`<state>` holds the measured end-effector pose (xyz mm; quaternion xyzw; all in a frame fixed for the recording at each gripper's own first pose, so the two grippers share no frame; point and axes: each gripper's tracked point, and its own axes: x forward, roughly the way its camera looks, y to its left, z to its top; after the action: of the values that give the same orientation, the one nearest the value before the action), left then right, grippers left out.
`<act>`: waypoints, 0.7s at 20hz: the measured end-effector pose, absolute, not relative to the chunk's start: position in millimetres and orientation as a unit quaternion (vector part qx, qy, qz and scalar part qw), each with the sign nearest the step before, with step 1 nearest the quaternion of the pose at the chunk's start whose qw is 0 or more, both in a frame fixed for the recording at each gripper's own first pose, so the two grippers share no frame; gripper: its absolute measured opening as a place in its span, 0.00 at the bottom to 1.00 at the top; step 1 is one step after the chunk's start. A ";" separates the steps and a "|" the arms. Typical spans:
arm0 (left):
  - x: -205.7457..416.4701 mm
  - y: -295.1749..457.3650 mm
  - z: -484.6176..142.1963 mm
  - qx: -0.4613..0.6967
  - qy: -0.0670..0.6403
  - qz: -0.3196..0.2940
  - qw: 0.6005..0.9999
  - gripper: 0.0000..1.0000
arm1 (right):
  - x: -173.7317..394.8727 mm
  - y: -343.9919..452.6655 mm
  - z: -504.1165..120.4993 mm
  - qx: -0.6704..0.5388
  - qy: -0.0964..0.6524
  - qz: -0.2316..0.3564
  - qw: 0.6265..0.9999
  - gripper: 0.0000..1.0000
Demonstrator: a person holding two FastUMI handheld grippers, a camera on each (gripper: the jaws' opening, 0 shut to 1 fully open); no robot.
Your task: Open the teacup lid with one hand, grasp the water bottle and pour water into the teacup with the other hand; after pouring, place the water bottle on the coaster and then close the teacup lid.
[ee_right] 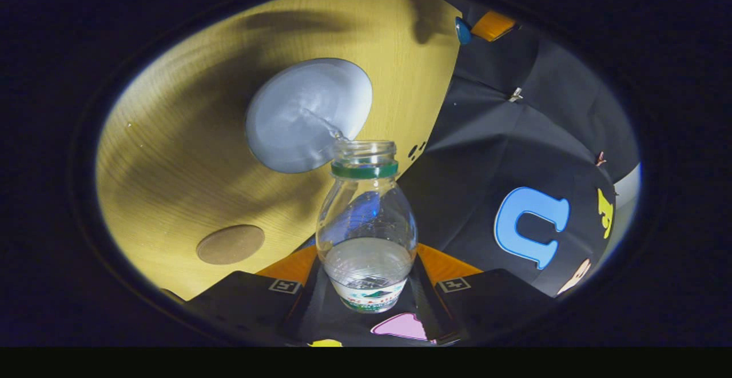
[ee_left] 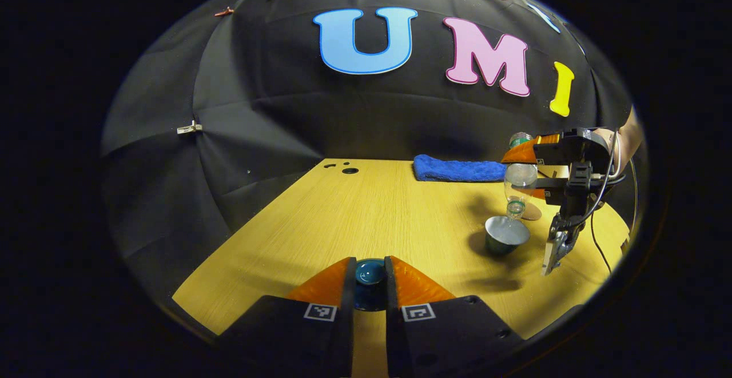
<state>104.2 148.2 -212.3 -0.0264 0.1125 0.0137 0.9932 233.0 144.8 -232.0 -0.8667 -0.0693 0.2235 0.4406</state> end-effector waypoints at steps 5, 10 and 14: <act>98.6 146.3 -203.7 -0.030 0.108 0.017 0.994 0.24 | 234.2 144.5 -216.9 -0.870 -0.073 0.221 0.436 0.71; 94.1 141.7 -197.4 -0.030 0.105 0.019 0.994 0.27 | 233.6 144.2 -205.8 -0.872 -0.078 0.219 0.430 0.71; 91.7 135.7 -189.6 -0.031 0.102 0.023 0.994 0.24 | 237.2 142.0 -197.3 -0.875 -0.077 0.220 0.425 0.71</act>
<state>91.7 135.7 -189.6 -0.0309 0.1020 0.0229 0.9940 237.2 142.0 -197.3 -0.8747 -0.0773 0.2199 0.4248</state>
